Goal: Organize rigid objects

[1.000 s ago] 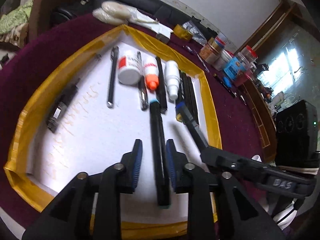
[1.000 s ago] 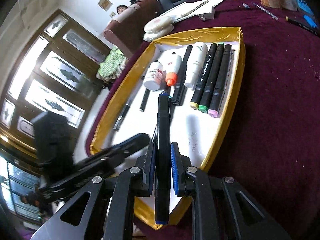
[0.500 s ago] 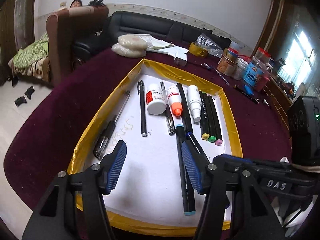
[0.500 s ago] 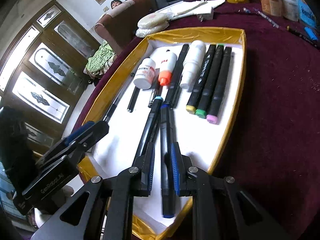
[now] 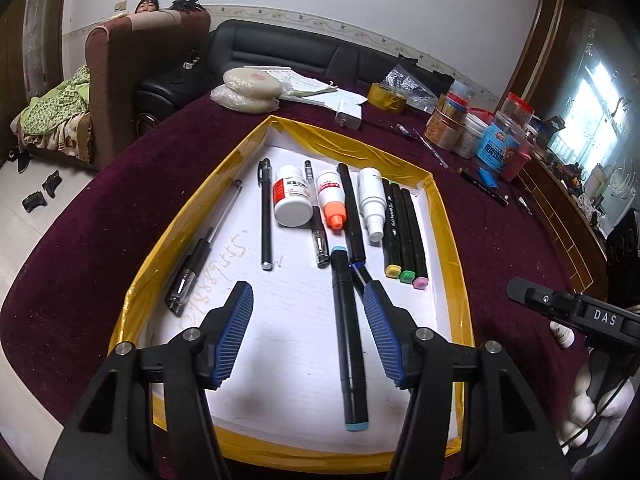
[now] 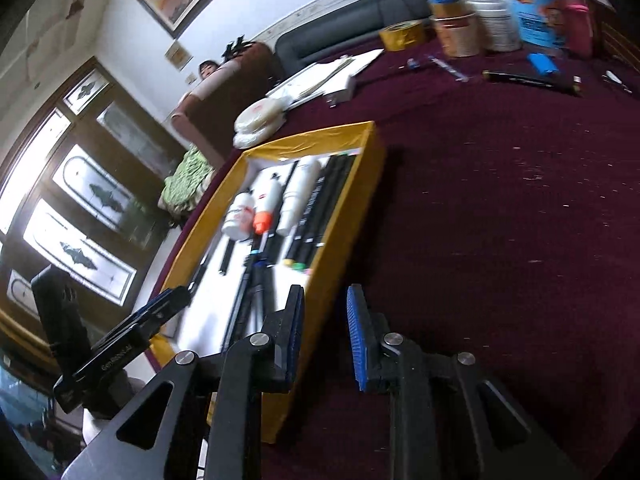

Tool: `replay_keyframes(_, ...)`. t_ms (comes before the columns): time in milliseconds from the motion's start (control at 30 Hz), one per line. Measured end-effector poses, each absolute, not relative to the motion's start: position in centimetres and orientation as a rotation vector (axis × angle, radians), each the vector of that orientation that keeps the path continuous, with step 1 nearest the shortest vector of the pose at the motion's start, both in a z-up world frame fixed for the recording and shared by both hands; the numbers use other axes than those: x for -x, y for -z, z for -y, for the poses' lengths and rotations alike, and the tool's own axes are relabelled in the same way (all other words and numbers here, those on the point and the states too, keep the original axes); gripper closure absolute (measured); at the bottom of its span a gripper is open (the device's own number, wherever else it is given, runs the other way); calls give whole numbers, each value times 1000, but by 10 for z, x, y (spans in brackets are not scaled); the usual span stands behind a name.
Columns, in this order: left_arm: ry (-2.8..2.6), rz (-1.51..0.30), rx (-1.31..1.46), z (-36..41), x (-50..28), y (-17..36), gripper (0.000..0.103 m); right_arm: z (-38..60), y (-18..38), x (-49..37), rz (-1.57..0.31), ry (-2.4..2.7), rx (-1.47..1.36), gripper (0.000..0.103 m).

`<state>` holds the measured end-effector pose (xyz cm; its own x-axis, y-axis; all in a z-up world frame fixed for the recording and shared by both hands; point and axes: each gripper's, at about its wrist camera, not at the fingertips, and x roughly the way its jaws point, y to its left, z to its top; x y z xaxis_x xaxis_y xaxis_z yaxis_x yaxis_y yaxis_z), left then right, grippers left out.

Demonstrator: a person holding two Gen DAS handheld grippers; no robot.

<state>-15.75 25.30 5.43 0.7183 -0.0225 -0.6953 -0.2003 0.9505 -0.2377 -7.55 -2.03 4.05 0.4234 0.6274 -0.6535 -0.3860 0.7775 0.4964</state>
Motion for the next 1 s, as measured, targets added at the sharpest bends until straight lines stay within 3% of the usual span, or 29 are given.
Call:
replay_keyframes(300, -92, -773, 291, -241, 157, -56, 47, 21, -84, 86, -786, -644, -220, 83)
replay_keyframes(367, -93, -777, 297, -241, 156, -56, 46, 17, -91, 90, -751, -647, -202, 77)
replay_keyframes(400, -95, -780, 300, -241, 156, -55, 46, 14, -90, 90, -752, -645, -185, 71)
replay_keyframes(533, -92, -789, 311, -242, 156, -51, 46, 4, -75, 83, -829, -651, -177, 71)
replay_keyframes(733, -92, -783, 316, -245, 157, -51, 46, 2, -95, 93, -744, -678, -178, 71)
replay_keyframes(1000, -90, -784, 325, -249, 159, -50, 46, -7, -80, 83, -828, -682, -191, 71)
